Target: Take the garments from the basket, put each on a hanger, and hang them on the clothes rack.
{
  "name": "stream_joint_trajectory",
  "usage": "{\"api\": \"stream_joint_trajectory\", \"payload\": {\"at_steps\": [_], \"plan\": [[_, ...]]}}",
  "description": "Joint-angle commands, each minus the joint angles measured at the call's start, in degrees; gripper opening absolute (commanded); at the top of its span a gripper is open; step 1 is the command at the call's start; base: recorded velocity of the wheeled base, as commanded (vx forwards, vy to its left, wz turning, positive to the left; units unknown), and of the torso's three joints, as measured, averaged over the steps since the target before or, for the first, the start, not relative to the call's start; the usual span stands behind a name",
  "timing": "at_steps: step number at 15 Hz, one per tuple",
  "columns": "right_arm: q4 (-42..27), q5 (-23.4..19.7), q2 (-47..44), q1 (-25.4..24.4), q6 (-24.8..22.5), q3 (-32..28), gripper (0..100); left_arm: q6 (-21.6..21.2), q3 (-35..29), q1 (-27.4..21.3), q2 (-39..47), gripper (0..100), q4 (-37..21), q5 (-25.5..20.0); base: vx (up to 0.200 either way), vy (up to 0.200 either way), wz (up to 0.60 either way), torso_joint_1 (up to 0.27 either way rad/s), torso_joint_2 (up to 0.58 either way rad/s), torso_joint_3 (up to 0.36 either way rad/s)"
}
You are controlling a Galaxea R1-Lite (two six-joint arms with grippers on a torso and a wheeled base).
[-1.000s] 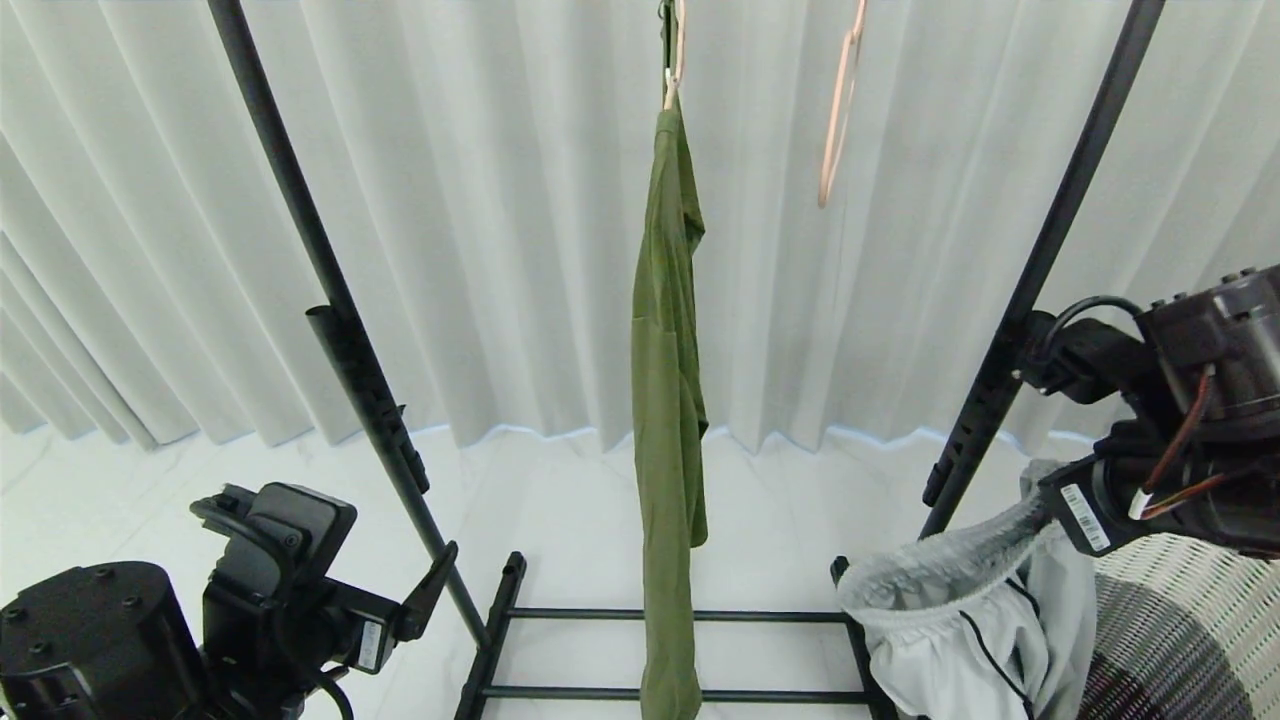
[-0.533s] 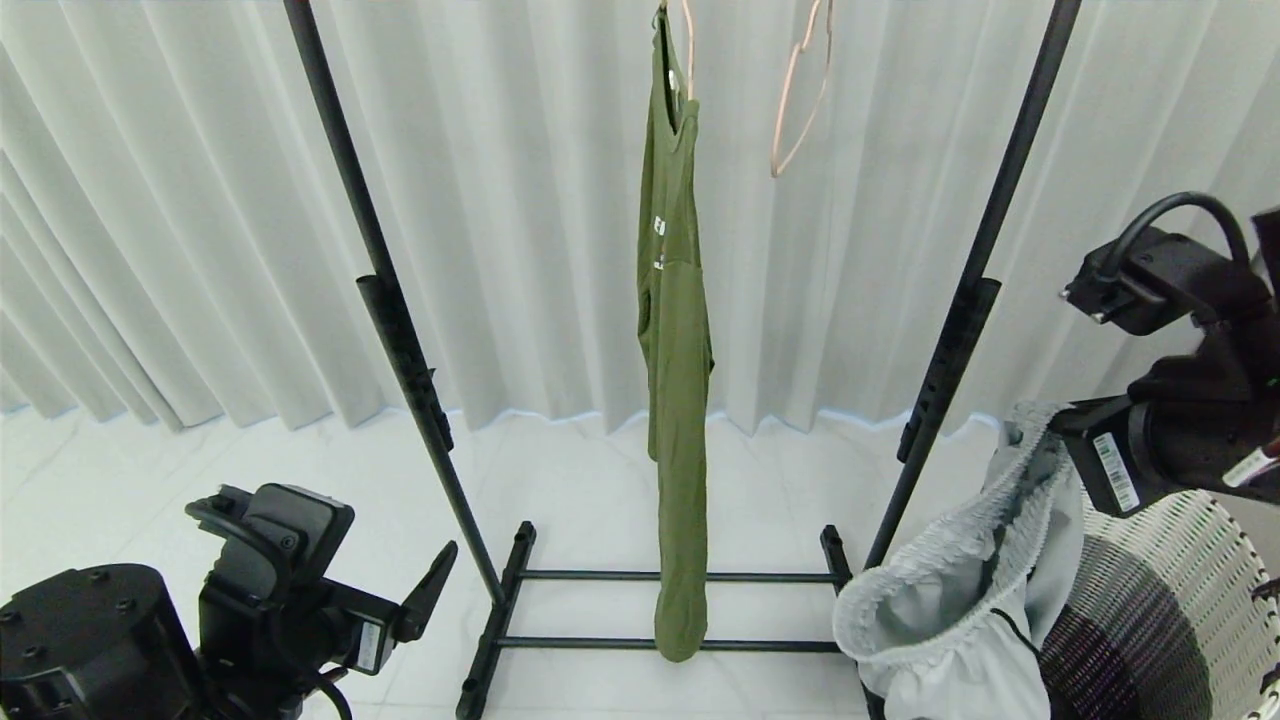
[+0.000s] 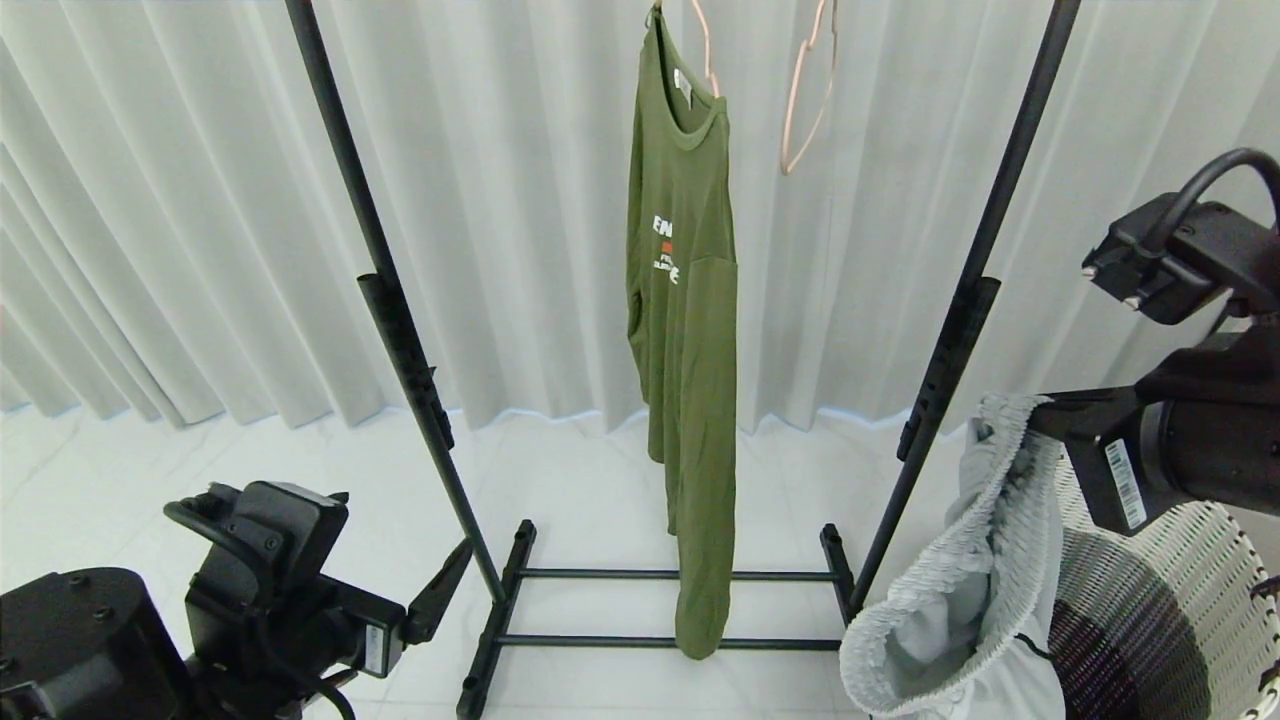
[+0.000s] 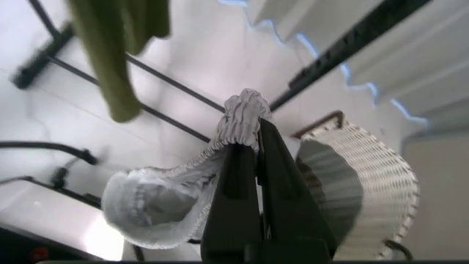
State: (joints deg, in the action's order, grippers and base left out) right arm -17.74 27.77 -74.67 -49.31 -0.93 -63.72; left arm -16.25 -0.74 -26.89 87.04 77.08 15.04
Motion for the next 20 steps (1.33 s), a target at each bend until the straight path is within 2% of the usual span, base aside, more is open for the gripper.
{"api": "stream_joint_trajectory", "payload": {"at_steps": [1, 3, 4, 5, 8, 9, 10, 11, 13, 16, 18, 20], "plan": [[0.07, 0.0, 0.22, -1.67, 1.1, -0.79, 0, -0.01, -2.6, -0.71, -1.44, 100, -0.18, -0.1, 0.0, 0.0, 0.0, 0.0, 0.0, 0.0], [-0.02, -0.08, 0.49, -1.84, 1.19, -0.97, 0, -0.01, -8.13, -0.71, -1.52, 100, -2.73, -0.1, 0.0, 0.0, 0.0, 0.0, 0.0, 0.0], [-0.02, -0.08, 0.49, -1.84, 1.19, -0.97, 0, -0.01, -8.13, -0.71, -1.52, 100, -2.73, -0.1, 0.0, 0.0, 0.0, 0.0, 0.0, 0.0], [-0.02, -0.08, 0.49, -1.84, 1.19, -1.32, 0, 1.22, -16.48, -1.85, -3.81, 100, -13.62, -0.19, 0.0, 0.0, 0.0, 0.0, 0.0, 0.0], [-0.02, -0.08, 0.4, -1.84, 1.19, -1.41, 0, 8.25, -28.7, -6.42, -11.02, 100, -41.84, -0.63, 0.0, 0.0, 0.0, 0.0, 0.0, 0.0], [-0.02, -0.17, 0.31, -2.02, 1.28, -1.41, 0, 12.73, -33.09, -9.93, -13.65, 100, -53.44, -2.56, 0.0, 0.0, 0.0, 0.0, 0.0, 0.0], [0.25, -0.17, 0.31, -2.81, 1.54, -1.49, 0, 17.39, -37.14, -13.54, -15.15, 100, -62.23, -6.43, 0.0, 0.0, 0.0, 0.0, 0.0, 0.0], [0.42, -0.52, 0.31, -3.42, 1.98, -1.76, 0, 20.03, -38.98, -15.56, -14.79, 100, -65.48, -9.24, 0.0, 0.0, 0.0, 0.0, 0.0, 0.0], [0.51, -0.88, 0.4, -6.15, 3.56, -3.43, 0, 22.58, -39.77, -16.88, -11.28, 100, -65.3, -12.49, 0.0, 0.0, 0.0, 0.0, 0.0, 0.0], [0.6, -1.67, -0.3, -10.89, 4.71, -6.59, 0, 24.07, -40.3, -22.33, -9.08, 100, -64.07, -12.67, 0.0, 0.0, 0.0, 0.0, 0.0, 0.0], [0.69, -3.42, -0.74, -14.76, 5.5, -9.14, 0, 27.06, -40.56, -26.19, -6.27, 100, -62.75, -12.67, 0.0, 0.0, 0.0, 0.0, 0.0, 0.0], [0.77, -3.78, -1.09, -17.05, 5.67, -11.43, 0, 31.63, -40.56, -29.97, -3.54, 100, -58.71, -12.67, 0.0, 0.0, 0.0, 0.0, 0.0, 0.0]]}}
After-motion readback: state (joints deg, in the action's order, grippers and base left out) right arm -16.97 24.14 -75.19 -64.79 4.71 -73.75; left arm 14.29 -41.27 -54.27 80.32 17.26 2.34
